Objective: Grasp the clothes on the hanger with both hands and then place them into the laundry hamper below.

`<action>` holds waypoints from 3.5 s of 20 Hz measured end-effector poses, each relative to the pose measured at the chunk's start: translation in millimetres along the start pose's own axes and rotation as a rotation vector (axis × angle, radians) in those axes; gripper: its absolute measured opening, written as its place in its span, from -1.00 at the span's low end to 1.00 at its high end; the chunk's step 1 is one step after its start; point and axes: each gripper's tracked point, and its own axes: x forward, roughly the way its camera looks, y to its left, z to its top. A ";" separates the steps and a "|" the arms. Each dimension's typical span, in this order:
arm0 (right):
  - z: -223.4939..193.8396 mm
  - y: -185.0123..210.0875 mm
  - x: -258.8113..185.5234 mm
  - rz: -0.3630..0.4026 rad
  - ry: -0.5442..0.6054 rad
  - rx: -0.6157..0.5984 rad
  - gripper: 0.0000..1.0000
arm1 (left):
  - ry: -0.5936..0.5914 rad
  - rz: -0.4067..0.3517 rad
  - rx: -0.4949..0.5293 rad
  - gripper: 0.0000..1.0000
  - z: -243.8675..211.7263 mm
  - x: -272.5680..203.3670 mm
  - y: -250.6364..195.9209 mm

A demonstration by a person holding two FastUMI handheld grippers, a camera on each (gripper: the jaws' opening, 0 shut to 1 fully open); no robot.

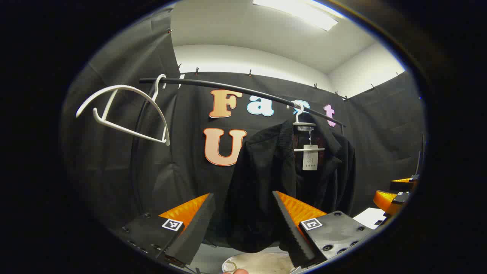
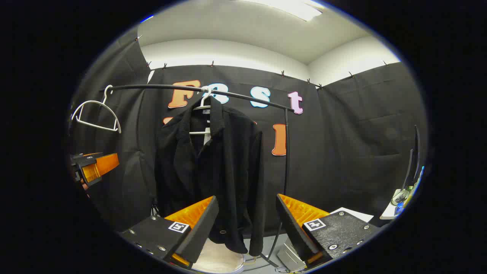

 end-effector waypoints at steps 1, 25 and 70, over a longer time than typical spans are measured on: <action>0.8 0.5 0.2 0.000 -0.001 0.001 0.87 | -0.002 0.000 0.001 1.00 1.1 -0.3 -0.2; -11.4 47.4 3.8 0.054 0.054 -0.011 0.87 | -0.004 0.023 -0.023 1.00 6.5 -13.3 29.7; 9.2 3.5 180.8 0.100 -0.037 0.001 -0.79 | 0.026 0.144 0.142 0.85 -89.3 221.2 -56.9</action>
